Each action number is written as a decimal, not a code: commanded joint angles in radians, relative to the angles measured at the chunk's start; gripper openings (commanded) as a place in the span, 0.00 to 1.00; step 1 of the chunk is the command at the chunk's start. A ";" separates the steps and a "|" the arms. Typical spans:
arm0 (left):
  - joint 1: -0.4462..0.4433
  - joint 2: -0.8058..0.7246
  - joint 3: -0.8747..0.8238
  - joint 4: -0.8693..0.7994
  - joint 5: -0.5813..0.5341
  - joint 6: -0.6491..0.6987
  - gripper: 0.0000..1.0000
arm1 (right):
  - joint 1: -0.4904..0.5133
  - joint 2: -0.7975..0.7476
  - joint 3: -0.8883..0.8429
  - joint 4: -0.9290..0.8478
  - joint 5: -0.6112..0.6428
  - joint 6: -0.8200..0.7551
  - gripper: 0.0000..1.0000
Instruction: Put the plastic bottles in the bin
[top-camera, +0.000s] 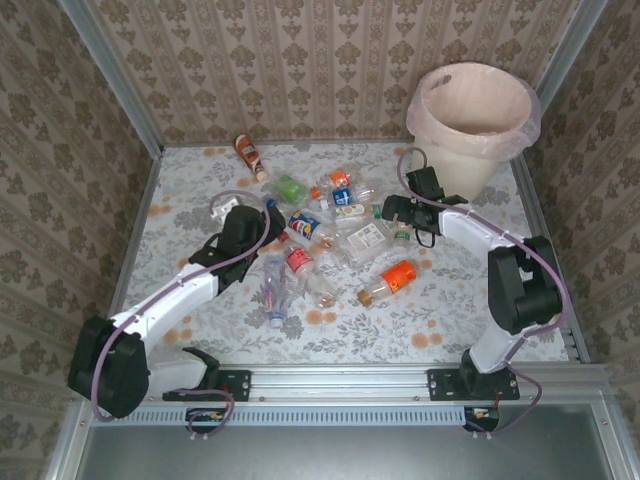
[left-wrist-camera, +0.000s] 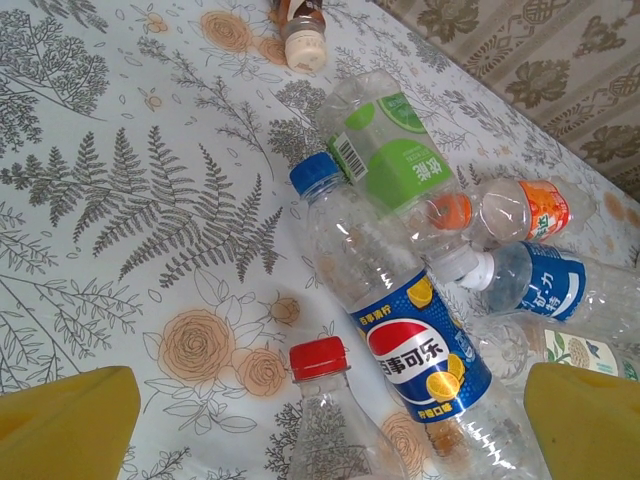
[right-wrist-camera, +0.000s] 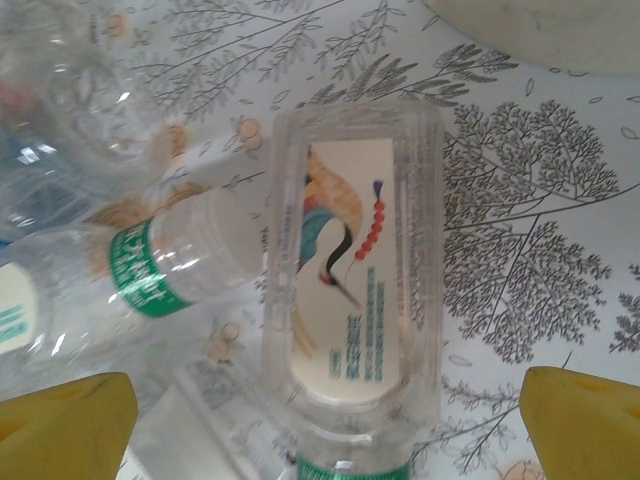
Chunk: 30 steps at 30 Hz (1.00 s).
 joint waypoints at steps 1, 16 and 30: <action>0.016 -0.029 -0.019 0.010 0.005 -0.026 1.00 | 0.005 0.063 0.048 -0.039 0.080 -0.001 0.99; 0.026 -0.030 -0.017 -0.015 -0.006 -0.020 1.00 | -0.001 0.188 0.063 0.017 0.101 -0.007 0.75; 0.025 -0.051 -0.028 -0.024 -0.020 -0.026 1.00 | -0.002 0.104 -0.032 0.117 0.095 -0.048 0.61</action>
